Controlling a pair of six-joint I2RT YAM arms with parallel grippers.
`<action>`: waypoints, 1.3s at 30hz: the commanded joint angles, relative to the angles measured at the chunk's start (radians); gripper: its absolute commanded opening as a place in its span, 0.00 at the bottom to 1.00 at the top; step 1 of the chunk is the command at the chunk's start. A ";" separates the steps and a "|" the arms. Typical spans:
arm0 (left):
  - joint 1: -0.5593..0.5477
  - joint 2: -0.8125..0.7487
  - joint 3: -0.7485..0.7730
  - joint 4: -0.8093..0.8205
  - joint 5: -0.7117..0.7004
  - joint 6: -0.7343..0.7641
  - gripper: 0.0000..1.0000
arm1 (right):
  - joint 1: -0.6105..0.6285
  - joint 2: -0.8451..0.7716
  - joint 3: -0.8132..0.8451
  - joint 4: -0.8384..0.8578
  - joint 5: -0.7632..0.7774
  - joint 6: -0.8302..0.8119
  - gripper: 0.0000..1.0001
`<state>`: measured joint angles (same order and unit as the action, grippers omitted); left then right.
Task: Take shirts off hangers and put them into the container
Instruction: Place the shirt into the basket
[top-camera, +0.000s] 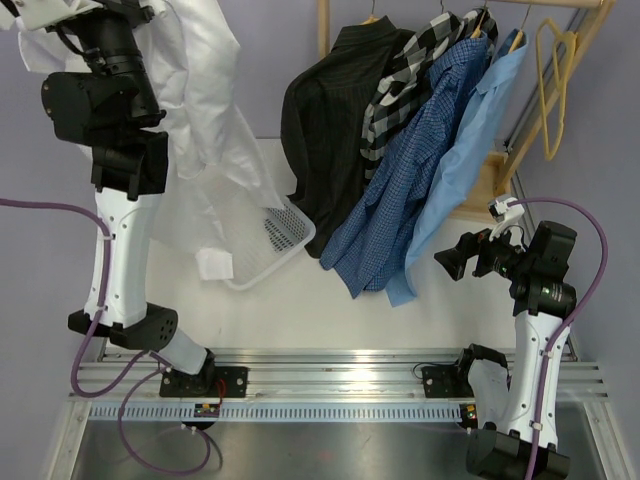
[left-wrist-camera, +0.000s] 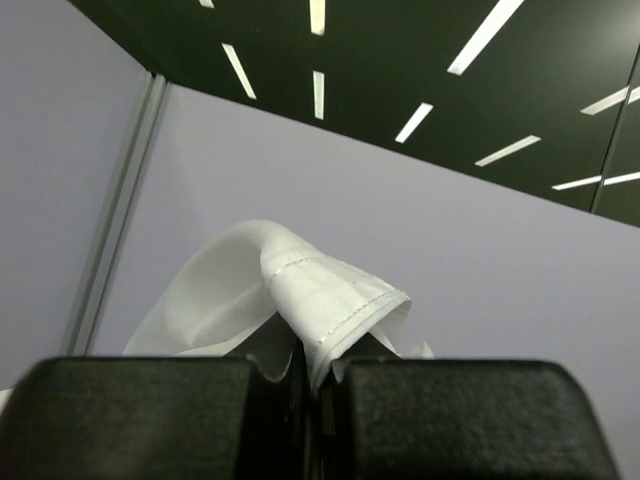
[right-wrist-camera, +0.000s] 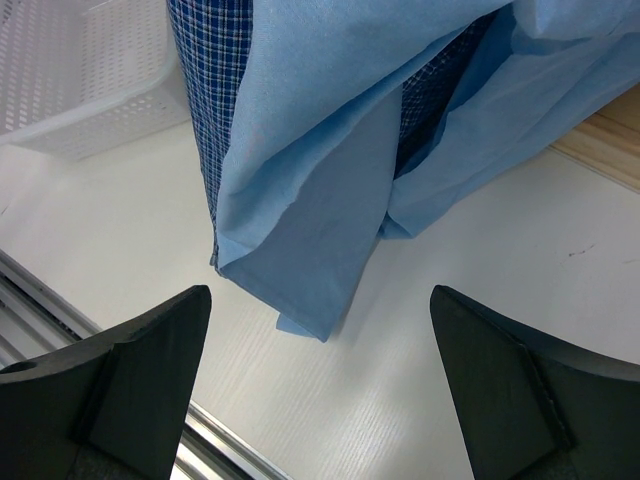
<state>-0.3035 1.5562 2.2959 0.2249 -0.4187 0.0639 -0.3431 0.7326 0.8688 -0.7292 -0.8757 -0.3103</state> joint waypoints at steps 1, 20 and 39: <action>0.035 0.005 -0.018 0.040 0.081 -0.168 0.00 | -0.005 -0.010 -0.002 0.031 0.012 -0.003 0.99; 0.047 0.148 0.250 0.142 0.124 -0.409 0.00 | -0.005 -0.007 -0.001 0.028 0.010 -0.007 1.00; 0.049 0.108 0.134 0.128 0.149 -0.418 0.00 | -0.005 -0.009 0.002 0.024 0.009 -0.012 0.99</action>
<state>-0.2600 1.7054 2.4691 0.3054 -0.3016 -0.3386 -0.3431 0.7315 0.8688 -0.7296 -0.8738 -0.3107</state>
